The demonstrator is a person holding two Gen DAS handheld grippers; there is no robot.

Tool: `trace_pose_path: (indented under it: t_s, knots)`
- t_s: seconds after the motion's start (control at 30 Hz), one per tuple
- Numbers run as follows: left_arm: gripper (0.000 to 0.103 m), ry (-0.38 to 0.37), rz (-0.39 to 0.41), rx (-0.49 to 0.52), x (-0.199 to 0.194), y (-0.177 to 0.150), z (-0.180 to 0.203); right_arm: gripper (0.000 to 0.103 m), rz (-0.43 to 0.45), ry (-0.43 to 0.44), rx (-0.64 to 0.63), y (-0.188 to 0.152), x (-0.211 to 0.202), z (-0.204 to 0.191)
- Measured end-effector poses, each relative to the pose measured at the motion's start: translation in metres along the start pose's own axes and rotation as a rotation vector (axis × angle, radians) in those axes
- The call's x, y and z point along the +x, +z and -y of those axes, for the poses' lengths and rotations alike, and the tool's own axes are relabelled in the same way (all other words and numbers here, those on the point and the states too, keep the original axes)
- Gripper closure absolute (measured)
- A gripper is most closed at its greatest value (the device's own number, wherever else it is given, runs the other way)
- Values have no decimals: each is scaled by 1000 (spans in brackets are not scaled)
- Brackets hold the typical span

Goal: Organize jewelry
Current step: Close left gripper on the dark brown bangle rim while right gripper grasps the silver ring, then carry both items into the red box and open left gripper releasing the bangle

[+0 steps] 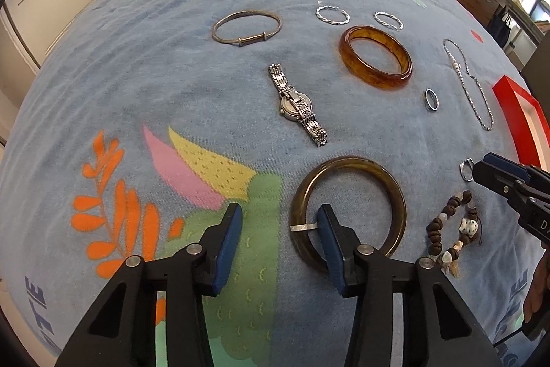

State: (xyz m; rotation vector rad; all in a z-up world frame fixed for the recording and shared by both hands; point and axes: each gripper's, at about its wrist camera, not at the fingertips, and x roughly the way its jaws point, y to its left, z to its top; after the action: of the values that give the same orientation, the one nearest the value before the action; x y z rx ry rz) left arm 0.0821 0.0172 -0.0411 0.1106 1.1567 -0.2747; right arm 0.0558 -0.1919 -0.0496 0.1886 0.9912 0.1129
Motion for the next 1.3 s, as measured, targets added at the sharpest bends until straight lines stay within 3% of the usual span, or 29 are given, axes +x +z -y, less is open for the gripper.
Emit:
trace_pose_path:
  t_s: [0.2,0.47,0.67,0.73,1.0,1.3]
  knots:
    - [66,-1,1,2,5,1,1,76,-18,-2,-12,2,9,-2]
    - [82,-10,-1,18,9,0,2,77,-43,-2,-52,2,18,-12]
    - [91,19,-7,62,11,-1,10,95,-81,-21,-93,4,28,-19]
    - [93,22,-8,65,13,-1,13,95,-99,-14,-91,6,31,-19]
    - [94,32,5,73,14,4,17,96,-98,-1,-96,10,31,-20]
    - [95,-23,79,6,-12,3,13,96,-36,23,-72,10,11,-14]
